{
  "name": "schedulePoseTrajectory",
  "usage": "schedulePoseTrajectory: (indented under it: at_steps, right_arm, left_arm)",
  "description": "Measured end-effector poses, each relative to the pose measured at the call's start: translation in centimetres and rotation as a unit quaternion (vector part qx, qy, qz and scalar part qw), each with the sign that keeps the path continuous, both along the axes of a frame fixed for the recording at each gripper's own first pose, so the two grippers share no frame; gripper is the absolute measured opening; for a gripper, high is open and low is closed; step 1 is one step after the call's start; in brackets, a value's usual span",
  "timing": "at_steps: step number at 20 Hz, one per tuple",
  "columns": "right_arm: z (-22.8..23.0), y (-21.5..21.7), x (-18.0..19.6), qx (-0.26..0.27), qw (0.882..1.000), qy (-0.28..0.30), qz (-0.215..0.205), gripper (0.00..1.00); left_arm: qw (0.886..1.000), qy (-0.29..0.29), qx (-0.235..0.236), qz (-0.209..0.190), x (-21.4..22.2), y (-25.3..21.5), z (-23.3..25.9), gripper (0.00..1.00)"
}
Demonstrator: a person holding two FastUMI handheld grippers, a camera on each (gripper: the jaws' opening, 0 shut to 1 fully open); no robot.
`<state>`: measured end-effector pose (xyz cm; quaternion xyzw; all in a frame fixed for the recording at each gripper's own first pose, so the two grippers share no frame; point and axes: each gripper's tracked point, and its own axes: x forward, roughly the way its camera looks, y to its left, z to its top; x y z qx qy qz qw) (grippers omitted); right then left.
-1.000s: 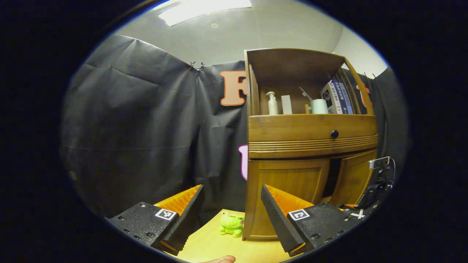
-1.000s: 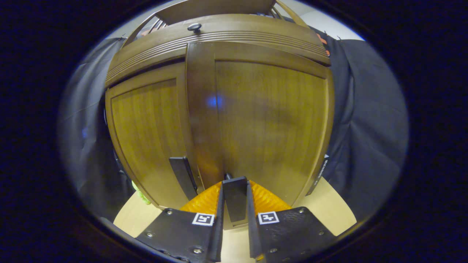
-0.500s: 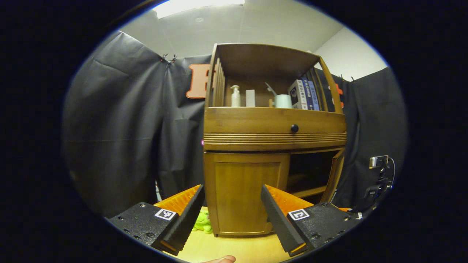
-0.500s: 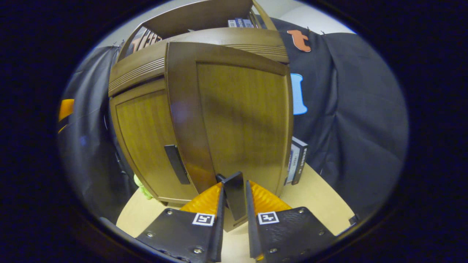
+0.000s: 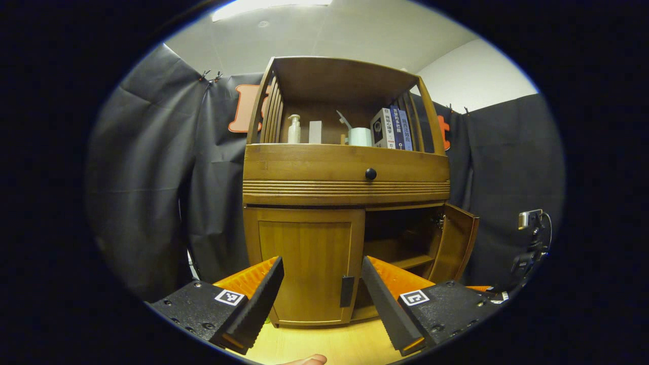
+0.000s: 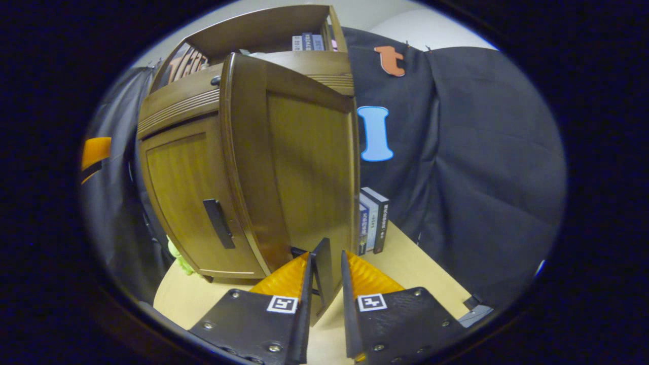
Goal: Open the right door of the double-door shoe cabinet with the right hand, and open the left door with the left hand.
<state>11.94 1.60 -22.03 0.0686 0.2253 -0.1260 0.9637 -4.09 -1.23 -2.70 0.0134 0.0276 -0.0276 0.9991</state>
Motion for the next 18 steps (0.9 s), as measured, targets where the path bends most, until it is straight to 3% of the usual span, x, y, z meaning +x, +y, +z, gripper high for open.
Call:
schedulePoseTrajectory:
  at_steps: [2, 8, 9, 10, 11, 12, 13, 14, 15, 18]
  right_arm:
    - [0.3, -0.5, -0.2, -0.006, 1.000, 0.000, -0.012, 0.28]
    - [0.5, -4.6, -2.1, -0.022, 0.999, 0.004, -0.048, 0.28]
    - [0.3, -5.5, -2.3, -0.028, 0.998, 0.006, -0.056, 0.28]
    - [0.0, -6.4, -2.5, -0.034, 0.998, 0.007, -0.062, 0.23]
    - [0.3, -7.1, -3.0, -0.038, 0.997, 0.008, -0.070, 0.12]
    - [0.6, -7.8, -3.5, -0.041, 0.996, 0.008, -0.074, 0.18]
    - [0.7, -8.5, -3.6, -0.044, 0.996, 0.009, -0.080, 0.17]
    - [0.8, -9.3, -3.9, -0.049, 0.995, 0.009, -0.087, 0.08]
    - [1.1, -10.0, -4.1, -0.054, 0.994, 0.008, -0.094, 0.17]
    - [1.8, -12.2, -5.2, -0.071, 0.991, 0.005, -0.116, 0.17]
  left_arm:
    - [1.000, 0.001, -0.001, -0.001, 0.0, -0.2, -0.2, 0.95]
    - [1.000, 0.010, -0.008, -0.003, -0.2, -0.5, -0.7, 0.92]
    - [1.000, 0.011, -0.008, -0.002, -0.4, -0.5, -0.7, 0.95]
    - [1.000, 0.012, -0.008, -0.002, -0.4, -0.5, -0.8, 0.95]
    - [1.000, 0.012, -0.008, -0.001, -0.5, -0.5, -0.9, 0.95]
    - [1.000, 0.014, -0.009, -0.001, -0.5, -0.6, -1.0, 0.95]
    - [1.000, 0.016, -0.009, -0.001, -0.5, -0.7, -1.2, 0.95]
    - [1.000, 0.019, -0.010, -0.001, -0.5, -0.7, -1.4, 0.95]
    - [1.000, 0.022, -0.010, 0.000, -0.6, -0.8, -1.7, 0.95]
    - [1.000, 0.029, -0.011, 0.002, -0.5, -0.8, -2.2, 0.95]
